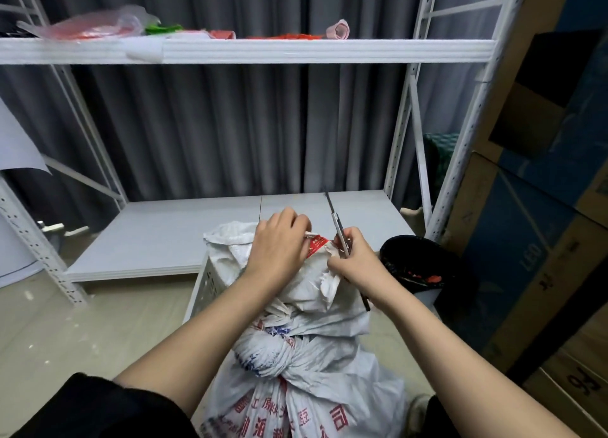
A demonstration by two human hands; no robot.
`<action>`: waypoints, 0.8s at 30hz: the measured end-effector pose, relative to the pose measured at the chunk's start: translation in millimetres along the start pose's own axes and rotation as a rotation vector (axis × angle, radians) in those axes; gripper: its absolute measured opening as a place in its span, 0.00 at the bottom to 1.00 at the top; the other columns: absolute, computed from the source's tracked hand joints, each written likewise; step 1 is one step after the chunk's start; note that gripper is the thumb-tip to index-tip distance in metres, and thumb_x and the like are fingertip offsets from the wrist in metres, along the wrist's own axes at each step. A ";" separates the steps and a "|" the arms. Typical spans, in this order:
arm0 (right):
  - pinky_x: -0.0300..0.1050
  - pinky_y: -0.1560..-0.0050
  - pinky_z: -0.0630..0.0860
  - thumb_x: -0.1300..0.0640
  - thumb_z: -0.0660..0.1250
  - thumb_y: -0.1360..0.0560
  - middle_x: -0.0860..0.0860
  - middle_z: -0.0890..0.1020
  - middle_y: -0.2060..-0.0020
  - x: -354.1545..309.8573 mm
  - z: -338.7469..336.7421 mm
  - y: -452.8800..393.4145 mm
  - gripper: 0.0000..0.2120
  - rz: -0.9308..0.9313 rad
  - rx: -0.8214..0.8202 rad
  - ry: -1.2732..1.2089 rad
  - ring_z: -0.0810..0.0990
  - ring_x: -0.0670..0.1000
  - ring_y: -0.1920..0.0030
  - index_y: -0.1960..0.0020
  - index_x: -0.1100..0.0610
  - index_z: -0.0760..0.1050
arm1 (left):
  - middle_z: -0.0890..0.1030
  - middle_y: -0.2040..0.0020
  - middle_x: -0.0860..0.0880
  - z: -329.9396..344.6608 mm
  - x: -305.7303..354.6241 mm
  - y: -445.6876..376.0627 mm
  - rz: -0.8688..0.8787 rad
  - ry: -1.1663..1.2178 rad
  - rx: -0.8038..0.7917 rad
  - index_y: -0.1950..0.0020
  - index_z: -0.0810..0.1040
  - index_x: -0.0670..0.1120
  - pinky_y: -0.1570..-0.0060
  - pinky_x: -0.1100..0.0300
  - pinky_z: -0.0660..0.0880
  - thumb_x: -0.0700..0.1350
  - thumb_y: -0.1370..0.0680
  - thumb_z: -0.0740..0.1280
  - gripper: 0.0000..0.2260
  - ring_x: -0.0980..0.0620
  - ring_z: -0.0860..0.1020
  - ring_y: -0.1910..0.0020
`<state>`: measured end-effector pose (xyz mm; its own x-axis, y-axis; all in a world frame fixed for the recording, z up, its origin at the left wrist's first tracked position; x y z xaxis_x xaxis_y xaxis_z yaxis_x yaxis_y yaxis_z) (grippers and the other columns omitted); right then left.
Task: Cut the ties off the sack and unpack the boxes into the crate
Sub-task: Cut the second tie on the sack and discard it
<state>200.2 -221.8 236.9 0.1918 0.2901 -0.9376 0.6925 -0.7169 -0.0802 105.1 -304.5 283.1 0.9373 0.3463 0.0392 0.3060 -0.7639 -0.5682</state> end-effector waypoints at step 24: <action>0.42 0.63 0.67 0.63 0.72 0.31 0.47 0.72 0.68 41.9 7.1 12.1 0.15 0.123 -0.005 0.009 0.69 0.46 0.67 0.58 0.52 0.66 | 0.83 0.46 0.50 32.4 -44.2 31.0 -0.351 0.563 -0.509 0.44 0.81 0.47 0.46 0.59 0.73 0.40 0.24 0.62 0.12 0.51 0.79 0.47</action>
<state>211.7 -222.8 194.2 0.2821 0.2060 -0.9370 0.6666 -0.7445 0.0370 67.7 -325.9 237.2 0.6757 0.3892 0.6260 0.5067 -0.8620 -0.0110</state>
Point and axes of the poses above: each hand's wrist, its own y-axis away from the middle knuckle, its own z-axis out of the palm, x = y × z, the point moved 8 cm from there along -y, towards the middle knuckle
